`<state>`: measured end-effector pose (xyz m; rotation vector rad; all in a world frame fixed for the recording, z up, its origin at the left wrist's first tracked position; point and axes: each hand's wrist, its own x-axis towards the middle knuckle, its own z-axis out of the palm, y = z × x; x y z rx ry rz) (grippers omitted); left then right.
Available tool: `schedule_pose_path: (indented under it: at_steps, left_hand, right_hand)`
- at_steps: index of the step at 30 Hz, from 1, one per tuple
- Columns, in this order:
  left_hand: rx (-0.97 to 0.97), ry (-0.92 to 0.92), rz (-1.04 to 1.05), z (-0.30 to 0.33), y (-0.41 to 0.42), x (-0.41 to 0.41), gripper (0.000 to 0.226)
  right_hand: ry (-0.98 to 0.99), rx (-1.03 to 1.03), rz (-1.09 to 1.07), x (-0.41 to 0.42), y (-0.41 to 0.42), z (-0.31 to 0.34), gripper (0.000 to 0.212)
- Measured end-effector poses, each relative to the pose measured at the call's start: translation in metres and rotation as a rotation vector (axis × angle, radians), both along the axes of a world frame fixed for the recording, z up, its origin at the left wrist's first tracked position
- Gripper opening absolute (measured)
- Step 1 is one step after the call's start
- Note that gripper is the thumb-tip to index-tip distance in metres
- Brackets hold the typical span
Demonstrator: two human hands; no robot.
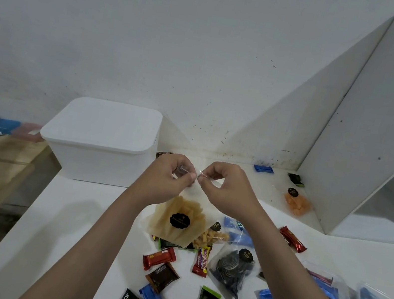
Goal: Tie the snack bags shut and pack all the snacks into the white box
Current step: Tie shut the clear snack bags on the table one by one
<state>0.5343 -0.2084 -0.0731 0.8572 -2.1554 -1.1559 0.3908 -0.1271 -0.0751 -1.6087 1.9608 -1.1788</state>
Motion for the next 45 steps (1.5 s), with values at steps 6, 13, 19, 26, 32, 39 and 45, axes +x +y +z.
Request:
schedule_pose_path:
  at_steps: [6,13,19,26,32,39,45]
  left_hand:
    - [0.012,0.027,0.012,0.0,0.003,0.001,0.012]
    - [0.025,0.043,0.026,0.001,0.001,0.004,0.012]
    - [0.088,0.092,0.085,0.004,-0.009,0.015,0.006]
    - [-0.145,-0.034,0.081,0.007,-0.007,0.01,0.011]
    - [-0.307,-0.146,0.003,0.014,0.002,0.004,0.007]
    - [-0.349,-0.225,-0.04,0.016,0.002,0.004,0.012]
    - [-0.392,-0.306,-0.048,0.012,0.004,0.004,0.012]
  right_hand:
    - [0.07,-0.008,0.004,0.003,0.0,0.004,0.011]
    - [0.058,-0.001,0.015,0.002,0.002,0.006,0.009]
    - [0.031,0.0,-0.033,-0.012,0.01,0.006,0.006]
    - [0.14,-0.007,-0.026,-0.007,0.014,0.003,0.009]
    - [0.238,0.013,0.022,-0.007,0.013,0.001,0.006]
    - [0.225,0.039,0.059,-0.009,0.013,0.0,0.005]
    - [0.223,0.04,0.099,-0.008,0.012,0.002,0.009]
